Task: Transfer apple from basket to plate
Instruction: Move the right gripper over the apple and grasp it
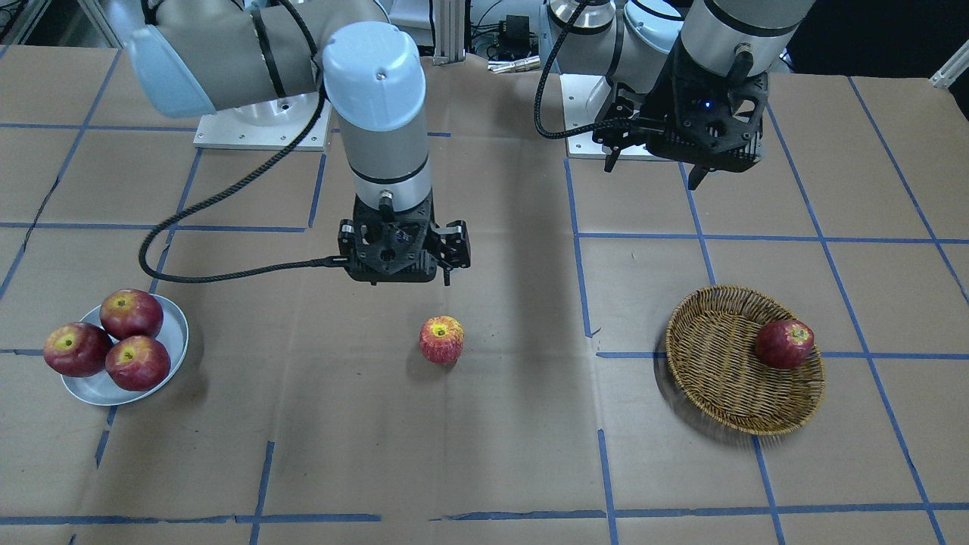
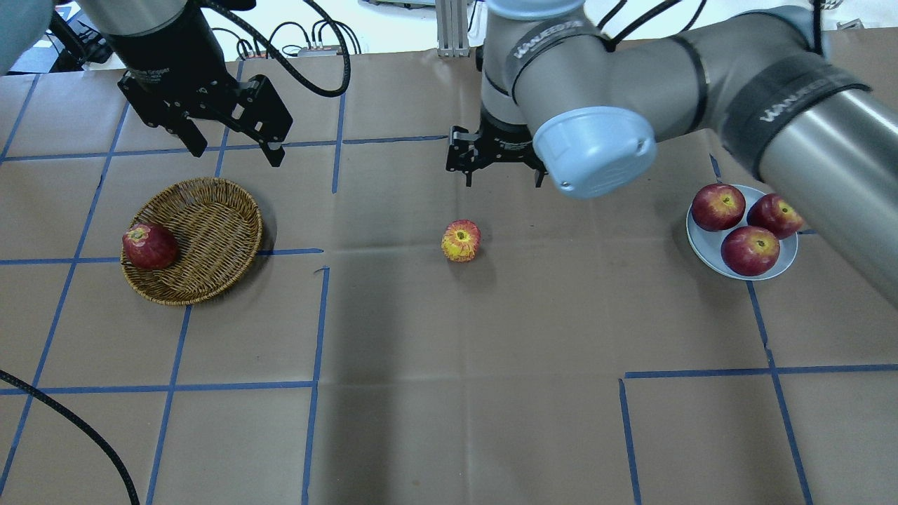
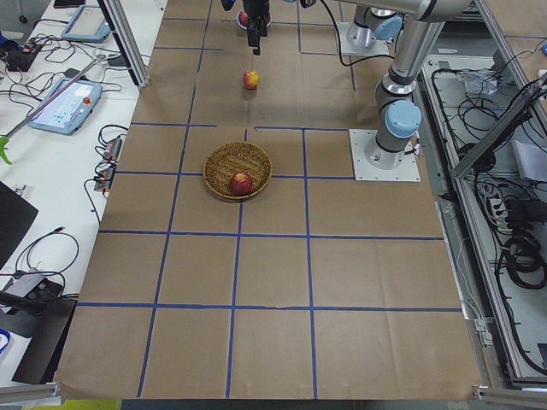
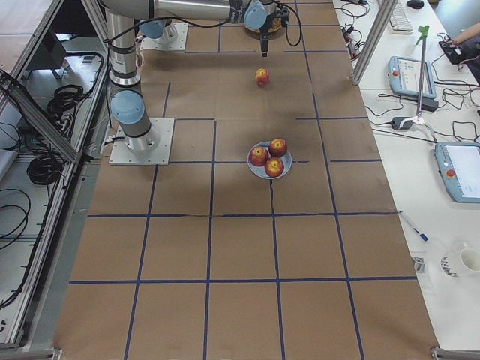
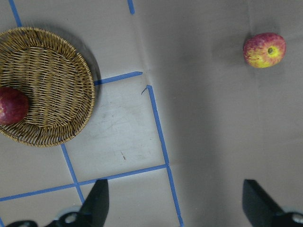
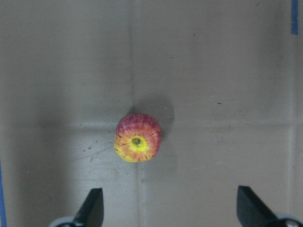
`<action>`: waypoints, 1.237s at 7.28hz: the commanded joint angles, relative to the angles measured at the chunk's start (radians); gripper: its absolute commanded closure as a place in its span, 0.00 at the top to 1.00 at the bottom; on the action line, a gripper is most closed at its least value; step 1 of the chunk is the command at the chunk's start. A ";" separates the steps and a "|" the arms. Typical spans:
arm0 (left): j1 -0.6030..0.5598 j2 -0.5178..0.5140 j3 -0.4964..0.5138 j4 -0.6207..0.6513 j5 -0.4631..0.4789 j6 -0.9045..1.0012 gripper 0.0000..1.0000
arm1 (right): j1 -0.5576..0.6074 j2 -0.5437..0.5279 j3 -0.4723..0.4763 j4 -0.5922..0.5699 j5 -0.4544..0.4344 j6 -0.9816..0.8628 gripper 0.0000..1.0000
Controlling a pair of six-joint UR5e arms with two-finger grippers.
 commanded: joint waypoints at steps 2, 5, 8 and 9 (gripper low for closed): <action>-0.001 0.015 -0.028 0.017 0.000 0.013 0.99 | 0.038 0.111 0.010 -0.036 -0.002 0.001 1.00; -0.007 0.032 -0.067 0.043 0.000 0.016 0.99 | 0.038 0.189 0.036 -0.178 -0.009 -0.005 1.00; -0.007 0.022 -0.054 0.071 0.000 0.041 0.99 | 0.038 0.249 0.080 -0.295 -0.051 -0.002 0.99; -0.007 0.020 -0.053 0.070 0.000 0.042 0.99 | 0.038 0.261 0.090 -0.332 -0.052 0.001 0.99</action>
